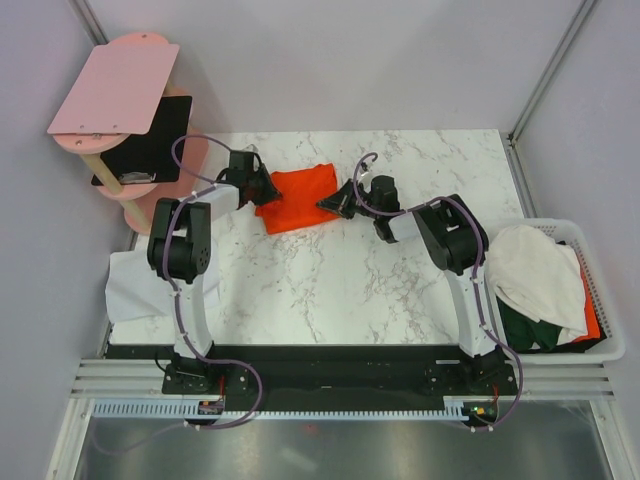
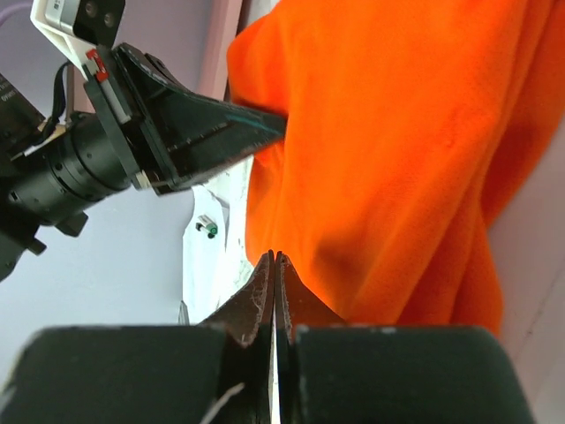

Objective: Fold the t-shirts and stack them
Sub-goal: Smooth out wrinkles on the folded tshirt

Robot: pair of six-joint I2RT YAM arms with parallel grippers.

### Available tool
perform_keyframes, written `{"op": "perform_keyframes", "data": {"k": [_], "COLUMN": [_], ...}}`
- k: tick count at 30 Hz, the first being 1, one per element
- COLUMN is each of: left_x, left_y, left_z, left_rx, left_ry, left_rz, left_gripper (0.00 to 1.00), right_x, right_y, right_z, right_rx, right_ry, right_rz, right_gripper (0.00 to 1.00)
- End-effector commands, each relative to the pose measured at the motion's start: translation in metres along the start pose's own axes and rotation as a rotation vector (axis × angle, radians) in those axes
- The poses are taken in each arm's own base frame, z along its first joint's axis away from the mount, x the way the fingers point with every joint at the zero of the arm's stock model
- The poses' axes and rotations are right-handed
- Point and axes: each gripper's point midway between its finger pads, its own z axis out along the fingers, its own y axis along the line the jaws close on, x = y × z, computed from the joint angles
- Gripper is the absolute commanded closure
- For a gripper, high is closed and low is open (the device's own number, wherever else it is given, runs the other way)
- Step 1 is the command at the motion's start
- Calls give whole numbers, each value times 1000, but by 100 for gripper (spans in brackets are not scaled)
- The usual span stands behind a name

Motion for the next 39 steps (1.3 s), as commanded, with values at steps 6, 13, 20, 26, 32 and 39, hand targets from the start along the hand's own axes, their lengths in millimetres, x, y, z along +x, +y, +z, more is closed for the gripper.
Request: {"op": "perform_keyframes", "data": {"k": [6,13,20,26,32,39], "left_x": [-40,-49,-51,-63,-63,-23], "left_y": [6,26,46,3,-38,-32], "left_z": [-3,9,1,-35,-104,-155], "left_rx": [111,55,-47,107,197,66], "left_ry": [-93,-72,-96,-133,-196,-163], "left_rz": [-55,-118,-130,-99,-29,-33], "left_gripper": [98,98,98,98,98,98], "right_x": [-5,-5,-6,-29,-76,-87], "right_y": [-21,-43,-55,-15,36,62], "right_z": [-5,-6,-9,-17,-37,-1], "right_rx": [80,170,231,191,288,469], "right_ry": [14,43,66,16,-81,34], "right_rz": [-50,-73,-95,-230,-476,-732], "right_gripper": [100,100,100,100,92,100]}}
